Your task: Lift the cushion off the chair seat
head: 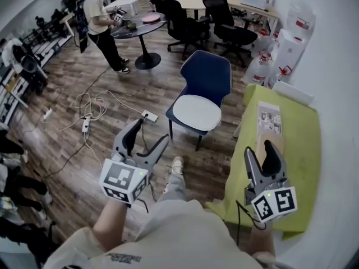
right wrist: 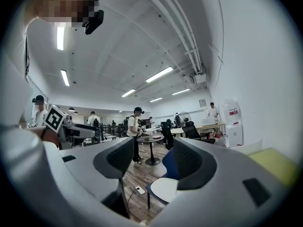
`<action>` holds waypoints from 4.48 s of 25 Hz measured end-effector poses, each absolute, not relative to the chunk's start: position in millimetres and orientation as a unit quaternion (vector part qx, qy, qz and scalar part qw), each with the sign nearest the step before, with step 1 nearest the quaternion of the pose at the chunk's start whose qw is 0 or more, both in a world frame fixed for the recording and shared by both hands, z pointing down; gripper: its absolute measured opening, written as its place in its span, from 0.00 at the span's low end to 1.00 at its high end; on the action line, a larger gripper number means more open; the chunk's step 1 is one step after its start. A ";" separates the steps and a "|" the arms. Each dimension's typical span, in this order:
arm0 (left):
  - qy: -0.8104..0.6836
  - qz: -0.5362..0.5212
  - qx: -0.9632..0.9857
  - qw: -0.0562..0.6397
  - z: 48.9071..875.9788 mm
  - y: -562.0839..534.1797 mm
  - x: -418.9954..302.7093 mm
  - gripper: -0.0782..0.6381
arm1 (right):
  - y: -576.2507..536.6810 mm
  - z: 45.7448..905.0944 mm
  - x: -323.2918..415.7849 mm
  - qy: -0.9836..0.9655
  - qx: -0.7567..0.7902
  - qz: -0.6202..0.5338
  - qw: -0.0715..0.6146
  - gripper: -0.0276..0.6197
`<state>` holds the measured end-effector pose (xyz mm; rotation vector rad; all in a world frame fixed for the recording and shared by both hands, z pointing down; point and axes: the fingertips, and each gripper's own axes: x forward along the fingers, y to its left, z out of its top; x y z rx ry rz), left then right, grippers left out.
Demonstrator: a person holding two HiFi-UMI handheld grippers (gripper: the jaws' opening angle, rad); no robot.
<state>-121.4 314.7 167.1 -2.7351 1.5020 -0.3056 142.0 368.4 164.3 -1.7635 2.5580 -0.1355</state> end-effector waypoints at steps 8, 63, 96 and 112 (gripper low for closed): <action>0.467 -0.116 -0.876 -0.026 197.8 224.4 -131.4 0.56 | 281.1 188.2 126.6 0.820 -0.569 -0.063 -0.005 0.45; 0.374 -0.271 -0.872 -0.162 438.2 -286.9 -115.5 0.57 | -212.4 430.6 149.8 0.722 -0.617 -0.290 -0.117 0.54; 0.375 -0.375 -0.786 -0.317 815.8 -354.1 -81.3 0.57 | -270.2 786.1 205.4 0.694 -0.574 -0.402 -0.164 0.59; 0.386 -0.420 -0.729 -0.378 974.7 -332.5 -114.4 0.57 | -240.2 957.8 211.3 0.647 -0.567 -0.472 -0.193 0.65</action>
